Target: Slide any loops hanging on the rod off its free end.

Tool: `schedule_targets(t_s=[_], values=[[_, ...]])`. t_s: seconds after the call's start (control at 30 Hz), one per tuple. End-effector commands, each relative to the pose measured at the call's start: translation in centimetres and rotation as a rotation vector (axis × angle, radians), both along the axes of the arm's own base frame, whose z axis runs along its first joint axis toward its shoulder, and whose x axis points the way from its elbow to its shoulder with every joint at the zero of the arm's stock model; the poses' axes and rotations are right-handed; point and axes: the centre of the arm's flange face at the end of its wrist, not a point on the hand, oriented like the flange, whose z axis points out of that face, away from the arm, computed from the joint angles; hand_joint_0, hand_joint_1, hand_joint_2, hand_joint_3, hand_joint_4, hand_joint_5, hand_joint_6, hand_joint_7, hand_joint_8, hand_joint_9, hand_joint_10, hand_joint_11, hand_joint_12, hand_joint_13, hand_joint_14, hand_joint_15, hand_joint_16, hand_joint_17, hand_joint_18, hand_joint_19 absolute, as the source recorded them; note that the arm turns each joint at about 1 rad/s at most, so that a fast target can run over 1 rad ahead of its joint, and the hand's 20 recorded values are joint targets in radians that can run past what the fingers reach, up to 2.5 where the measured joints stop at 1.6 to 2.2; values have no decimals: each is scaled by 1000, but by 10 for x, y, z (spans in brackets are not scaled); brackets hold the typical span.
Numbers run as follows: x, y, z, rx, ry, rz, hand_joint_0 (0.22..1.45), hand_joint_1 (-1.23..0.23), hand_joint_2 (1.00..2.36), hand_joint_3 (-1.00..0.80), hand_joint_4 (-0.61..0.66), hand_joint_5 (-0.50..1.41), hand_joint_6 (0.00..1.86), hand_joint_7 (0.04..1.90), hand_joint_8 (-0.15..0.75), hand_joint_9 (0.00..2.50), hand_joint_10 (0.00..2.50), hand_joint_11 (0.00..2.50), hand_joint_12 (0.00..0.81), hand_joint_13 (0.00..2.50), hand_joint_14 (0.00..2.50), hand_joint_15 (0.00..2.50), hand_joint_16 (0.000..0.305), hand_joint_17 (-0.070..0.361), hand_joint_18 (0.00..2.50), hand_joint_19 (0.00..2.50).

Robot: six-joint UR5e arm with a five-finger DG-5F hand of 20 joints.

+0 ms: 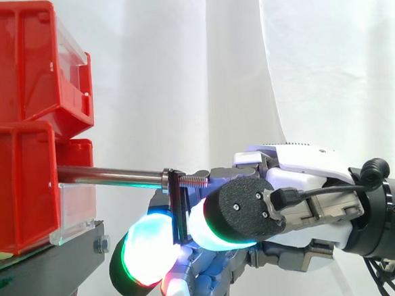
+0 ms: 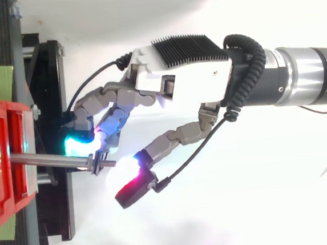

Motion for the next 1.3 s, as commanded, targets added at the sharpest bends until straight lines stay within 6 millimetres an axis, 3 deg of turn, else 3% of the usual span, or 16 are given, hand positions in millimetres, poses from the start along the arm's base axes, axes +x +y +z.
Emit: schedule_targets(t_s=[0.0,1.0,1.27], values=[[0,1,0,0,0,1,611,-752,1018,-293,117,-207,855,934,280,929,15,426,268,1191,14,370,43,96,1093,494],[-1,1,-1,0,19,5,591,-678,1024,-199,107,-211,897,934,294,934,13,438,275,1194,14,377,44,98,1088,504],[-6,0,6,4,48,39,590,-675,1024,-190,102,-210,899,934,296,939,15,432,271,1193,15,373,44,98,1089,505]])
